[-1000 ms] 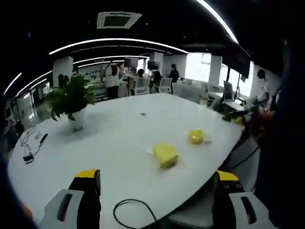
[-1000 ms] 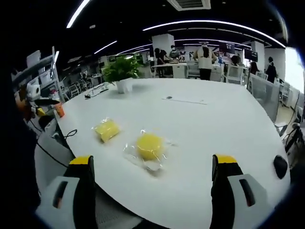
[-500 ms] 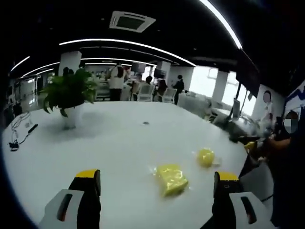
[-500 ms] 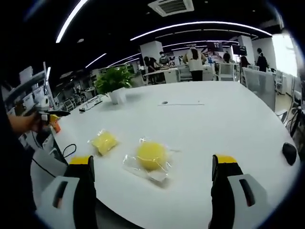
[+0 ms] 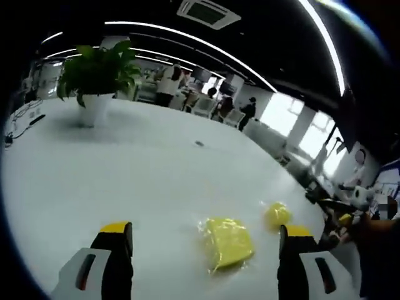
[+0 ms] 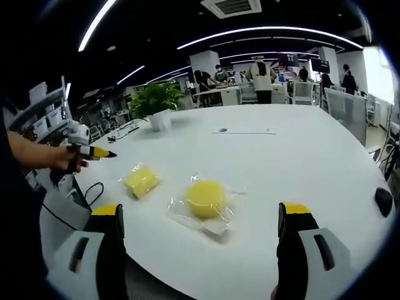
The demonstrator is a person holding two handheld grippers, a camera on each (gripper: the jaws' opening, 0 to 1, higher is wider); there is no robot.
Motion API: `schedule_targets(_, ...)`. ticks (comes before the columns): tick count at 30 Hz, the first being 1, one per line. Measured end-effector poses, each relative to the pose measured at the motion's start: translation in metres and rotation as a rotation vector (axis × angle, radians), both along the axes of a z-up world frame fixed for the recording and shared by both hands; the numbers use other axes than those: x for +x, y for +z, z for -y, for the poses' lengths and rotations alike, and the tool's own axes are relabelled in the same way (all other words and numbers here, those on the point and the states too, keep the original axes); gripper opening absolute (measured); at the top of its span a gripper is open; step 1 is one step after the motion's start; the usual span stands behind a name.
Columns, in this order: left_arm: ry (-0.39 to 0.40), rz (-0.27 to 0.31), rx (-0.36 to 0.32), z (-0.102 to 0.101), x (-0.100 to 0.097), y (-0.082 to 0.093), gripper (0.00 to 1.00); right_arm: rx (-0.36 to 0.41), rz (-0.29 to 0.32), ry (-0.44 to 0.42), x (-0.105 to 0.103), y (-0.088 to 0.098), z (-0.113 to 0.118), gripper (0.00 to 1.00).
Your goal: Compare the silicone blocks by pressing each to a similar depth, holding the contact briefly, and releasing to observe deformation and rebound differences across the visible hardness samples.
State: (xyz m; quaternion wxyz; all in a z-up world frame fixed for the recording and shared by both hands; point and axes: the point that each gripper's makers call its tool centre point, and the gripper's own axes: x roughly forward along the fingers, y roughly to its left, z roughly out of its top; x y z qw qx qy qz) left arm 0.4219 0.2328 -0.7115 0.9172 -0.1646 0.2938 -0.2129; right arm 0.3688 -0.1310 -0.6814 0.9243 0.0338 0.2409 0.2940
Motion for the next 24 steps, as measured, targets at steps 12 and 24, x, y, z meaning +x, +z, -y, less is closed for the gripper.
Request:
schedule_targets(12, 0.006, -0.146, -0.226, 0.019, 0.022, -0.031, 0.63, 0.022, -0.053, -0.056, -0.015, -0.019, 0.013, 0.96)
schedule_targets(24, 0.08, -0.217, -0.311, 0.021, 0.04, -0.057, 0.34, 0.019, -0.055, -0.083, -0.032, -0.021, 0.022, 0.96)
